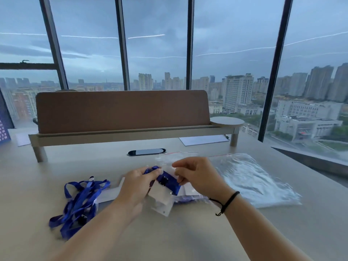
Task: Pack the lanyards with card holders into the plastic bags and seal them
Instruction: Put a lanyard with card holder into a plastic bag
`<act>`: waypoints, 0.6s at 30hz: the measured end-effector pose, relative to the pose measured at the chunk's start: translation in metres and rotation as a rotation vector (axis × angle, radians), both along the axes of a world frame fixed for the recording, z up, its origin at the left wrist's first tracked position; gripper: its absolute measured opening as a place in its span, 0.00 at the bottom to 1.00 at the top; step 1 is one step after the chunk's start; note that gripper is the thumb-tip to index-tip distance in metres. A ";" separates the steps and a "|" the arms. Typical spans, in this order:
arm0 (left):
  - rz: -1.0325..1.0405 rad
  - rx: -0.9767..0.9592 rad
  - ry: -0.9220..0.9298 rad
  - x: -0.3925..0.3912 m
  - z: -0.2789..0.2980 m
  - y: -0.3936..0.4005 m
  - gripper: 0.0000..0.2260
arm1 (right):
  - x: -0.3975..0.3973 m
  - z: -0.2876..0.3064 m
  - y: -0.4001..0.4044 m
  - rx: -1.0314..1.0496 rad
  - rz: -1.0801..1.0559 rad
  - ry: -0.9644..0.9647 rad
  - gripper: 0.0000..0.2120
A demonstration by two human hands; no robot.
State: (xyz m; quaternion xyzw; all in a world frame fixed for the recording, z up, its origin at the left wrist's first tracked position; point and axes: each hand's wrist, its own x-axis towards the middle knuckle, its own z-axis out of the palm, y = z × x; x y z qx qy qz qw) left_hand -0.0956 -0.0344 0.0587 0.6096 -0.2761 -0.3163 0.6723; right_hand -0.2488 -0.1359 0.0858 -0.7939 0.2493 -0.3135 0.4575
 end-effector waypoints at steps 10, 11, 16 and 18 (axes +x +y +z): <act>-0.035 -0.037 0.141 -0.059 -0.010 -0.105 0.03 | -0.100 -0.047 -0.108 0.077 -0.441 0.015 0.03; -0.035 -0.034 0.125 -0.064 -0.012 -0.116 0.03 | -0.105 -0.051 -0.120 0.051 -0.471 0.056 0.02; 0.002 -0.002 0.077 -0.074 -0.023 -0.166 0.05 | -0.108 -0.060 -0.176 -0.106 -0.524 0.229 0.05; 0.026 0.004 0.059 -0.072 -0.026 -0.183 0.03 | -0.102 -0.061 -0.199 -0.142 -0.521 0.275 0.05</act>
